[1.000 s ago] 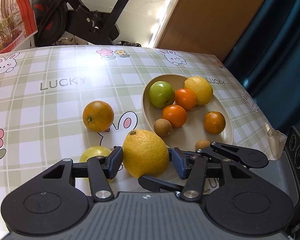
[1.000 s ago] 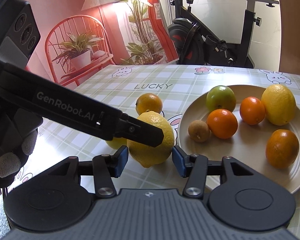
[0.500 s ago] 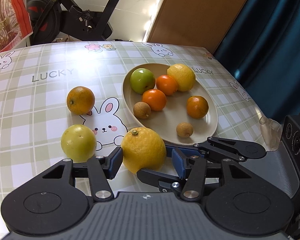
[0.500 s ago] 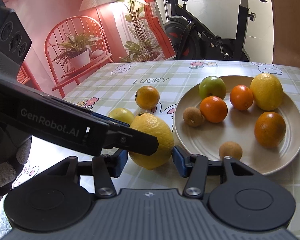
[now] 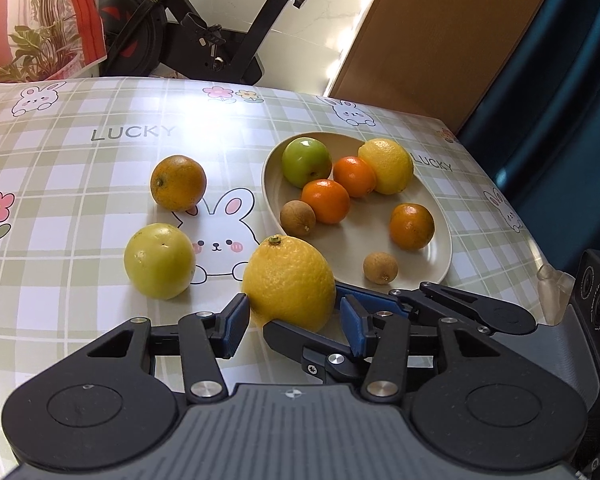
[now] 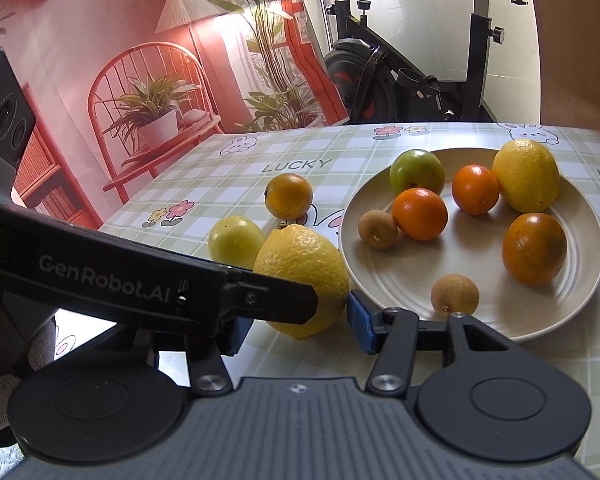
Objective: Organize fruits
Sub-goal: 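Carry the lemon into the cream plate and open the left tool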
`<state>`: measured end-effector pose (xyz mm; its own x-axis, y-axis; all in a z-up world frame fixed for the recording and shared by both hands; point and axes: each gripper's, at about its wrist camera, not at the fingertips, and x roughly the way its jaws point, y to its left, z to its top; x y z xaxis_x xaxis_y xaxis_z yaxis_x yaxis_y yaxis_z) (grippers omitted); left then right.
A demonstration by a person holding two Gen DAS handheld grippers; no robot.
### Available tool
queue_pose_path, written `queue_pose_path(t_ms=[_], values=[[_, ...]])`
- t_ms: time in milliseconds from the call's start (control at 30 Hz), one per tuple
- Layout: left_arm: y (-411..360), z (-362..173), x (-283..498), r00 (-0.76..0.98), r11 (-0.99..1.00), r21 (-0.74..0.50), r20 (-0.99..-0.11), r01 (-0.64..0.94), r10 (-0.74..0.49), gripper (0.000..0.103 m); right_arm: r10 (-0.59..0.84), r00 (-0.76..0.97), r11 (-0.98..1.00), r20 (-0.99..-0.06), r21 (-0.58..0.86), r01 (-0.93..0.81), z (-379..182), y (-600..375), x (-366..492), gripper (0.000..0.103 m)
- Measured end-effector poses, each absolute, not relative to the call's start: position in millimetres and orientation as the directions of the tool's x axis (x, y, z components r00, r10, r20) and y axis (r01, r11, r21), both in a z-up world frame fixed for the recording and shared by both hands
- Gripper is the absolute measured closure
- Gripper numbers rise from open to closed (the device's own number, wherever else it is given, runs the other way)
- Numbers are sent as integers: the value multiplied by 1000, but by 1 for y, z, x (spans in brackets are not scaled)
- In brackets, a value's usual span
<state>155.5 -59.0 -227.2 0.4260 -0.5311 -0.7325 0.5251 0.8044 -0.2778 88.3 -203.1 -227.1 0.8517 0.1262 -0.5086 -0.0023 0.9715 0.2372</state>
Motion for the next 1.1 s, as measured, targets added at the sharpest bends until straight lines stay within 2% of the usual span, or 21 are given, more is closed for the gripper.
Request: queue_pose_path(t_ms=[500,833,1100], values=[[-69,-208,145,484,813,-217,-710,541,-512,51,100,890,981,-445,195,-12,-217,-203,74,50],[-45,-222,170,436,817,-419,-697,397,-569,51,122,882,979,-455,201,-32,-219,-202,77,53],[-43,-235,176,423,820,-450,-705,354,-570,51,137,873,977,-468,208,-42,-223,-202,81,53]])
